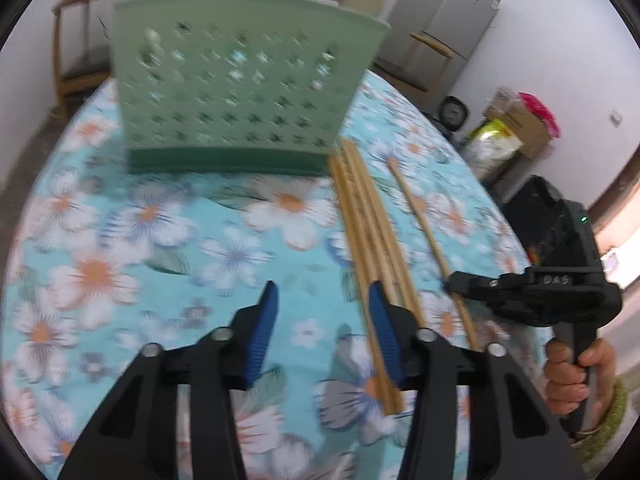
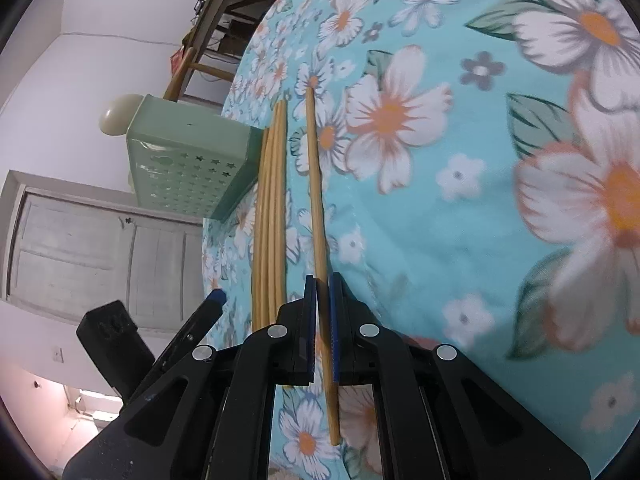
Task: Organize utensils
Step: 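Grasp a wooden chopstick with the left gripper while the right holds its chopstick, then lift both chopsticks and carry them above the green holder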
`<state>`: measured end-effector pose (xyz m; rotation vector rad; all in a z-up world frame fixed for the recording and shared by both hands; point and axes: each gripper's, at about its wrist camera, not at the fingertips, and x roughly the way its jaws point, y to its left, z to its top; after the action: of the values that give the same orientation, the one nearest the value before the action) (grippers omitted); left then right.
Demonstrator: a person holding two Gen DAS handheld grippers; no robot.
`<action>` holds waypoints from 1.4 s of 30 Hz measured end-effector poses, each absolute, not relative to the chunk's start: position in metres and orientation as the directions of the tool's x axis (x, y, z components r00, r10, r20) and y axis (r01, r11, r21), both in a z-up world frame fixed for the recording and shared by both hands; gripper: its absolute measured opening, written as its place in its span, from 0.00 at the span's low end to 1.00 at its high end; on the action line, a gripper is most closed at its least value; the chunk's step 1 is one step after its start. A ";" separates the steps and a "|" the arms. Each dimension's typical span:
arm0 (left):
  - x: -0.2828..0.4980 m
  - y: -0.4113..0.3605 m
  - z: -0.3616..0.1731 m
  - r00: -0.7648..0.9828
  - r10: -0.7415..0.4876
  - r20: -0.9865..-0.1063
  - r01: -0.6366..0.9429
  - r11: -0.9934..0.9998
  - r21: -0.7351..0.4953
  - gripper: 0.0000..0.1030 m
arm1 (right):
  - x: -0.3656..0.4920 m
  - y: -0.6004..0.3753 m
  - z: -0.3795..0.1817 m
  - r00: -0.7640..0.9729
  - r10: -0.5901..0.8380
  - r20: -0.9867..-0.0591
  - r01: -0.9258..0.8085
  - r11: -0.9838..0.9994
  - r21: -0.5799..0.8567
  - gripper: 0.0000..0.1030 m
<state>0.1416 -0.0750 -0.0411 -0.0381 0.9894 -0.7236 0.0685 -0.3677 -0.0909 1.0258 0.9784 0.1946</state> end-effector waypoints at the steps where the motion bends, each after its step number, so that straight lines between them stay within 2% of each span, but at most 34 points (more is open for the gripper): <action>1: 0.143 -0.078 -0.044 0.317 -0.585 -0.746 0.537 0.759 -0.367 0.31 | 0.067 -0.367 -0.091 0.582 0.556 -0.593 0.288 0.541 0.790 0.04; 6: 0.157 -0.086 -0.059 0.203 -0.646 -0.736 0.498 0.715 -0.490 0.13 | 0.076 -0.364 -0.090 0.579 0.553 -0.600 0.292 0.546 0.785 0.04; 12: 0.166 -0.088 -0.068 0.127 -0.702 -0.701 0.452 0.670 -0.589 0.07 | 0.083 -0.359 -0.090 0.580 0.554 -0.597 0.295 0.540 0.788 0.04; 24: 0.166 -0.081 -0.068 0.143 -0.715 -0.685 0.422 0.670 -0.611 0.05 | 0.084 -0.358 -0.091 0.582 0.551 -0.598 0.294 0.543 0.787 0.04; 33: 0.141 -0.044 -0.054 0.182 -0.698 -0.693 0.387 0.699 -0.602 0.05 | 0.078 -0.351 -0.083 0.545 0.554 -0.630 0.282 0.586 0.760 0.04; 42: 0.119 0.001 -0.044 0.267 -0.587 -0.765 0.359 0.797 -0.486 0.05 | 0.060 -0.339 -0.070 0.469 0.516 -0.717 0.256 0.697 0.670 0.04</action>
<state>0.1185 0.0009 -0.0441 -0.2330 1.1331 -0.6458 0.0599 -0.3385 -0.0697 0.8239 1.1031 0.1841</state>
